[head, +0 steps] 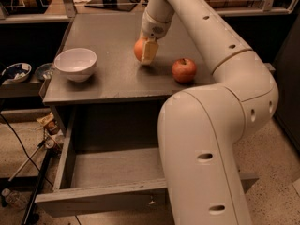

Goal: Place orange into top drawer

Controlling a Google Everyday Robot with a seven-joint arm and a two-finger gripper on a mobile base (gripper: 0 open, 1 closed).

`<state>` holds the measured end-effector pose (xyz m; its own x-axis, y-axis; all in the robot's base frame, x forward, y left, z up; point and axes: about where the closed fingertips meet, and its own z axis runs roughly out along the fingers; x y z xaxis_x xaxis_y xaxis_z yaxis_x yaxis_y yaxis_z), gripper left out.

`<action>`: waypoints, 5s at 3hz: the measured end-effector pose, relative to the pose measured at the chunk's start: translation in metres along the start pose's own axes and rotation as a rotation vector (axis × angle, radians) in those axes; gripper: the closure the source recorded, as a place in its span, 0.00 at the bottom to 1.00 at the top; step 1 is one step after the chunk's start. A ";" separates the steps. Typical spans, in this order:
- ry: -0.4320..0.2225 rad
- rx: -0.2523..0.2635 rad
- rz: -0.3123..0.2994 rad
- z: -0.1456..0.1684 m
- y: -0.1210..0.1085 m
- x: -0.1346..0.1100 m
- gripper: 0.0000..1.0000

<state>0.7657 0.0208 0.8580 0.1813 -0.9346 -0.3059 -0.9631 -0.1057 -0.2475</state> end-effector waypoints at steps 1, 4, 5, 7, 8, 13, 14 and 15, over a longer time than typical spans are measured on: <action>-0.046 0.077 -0.009 -0.049 0.002 -0.011 1.00; -0.060 0.096 -0.021 -0.057 0.010 -0.030 1.00; -0.081 0.070 -0.012 -0.065 0.030 -0.041 1.00; -0.120 0.057 -0.011 -0.072 0.058 -0.048 1.00; -0.120 0.057 -0.010 -0.072 0.057 -0.048 1.00; -0.102 0.044 0.177 -0.094 0.157 -0.038 1.00; -0.118 0.058 0.200 -0.091 0.178 -0.037 1.00; -0.152 0.059 0.210 -0.082 0.193 -0.037 1.00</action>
Offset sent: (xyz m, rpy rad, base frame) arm -0.0455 -0.0165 0.0752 0.0918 -0.0948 -0.0104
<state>0.5564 0.0073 0.8968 0.0105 -0.8718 -0.4897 -0.9704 0.1094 -0.2155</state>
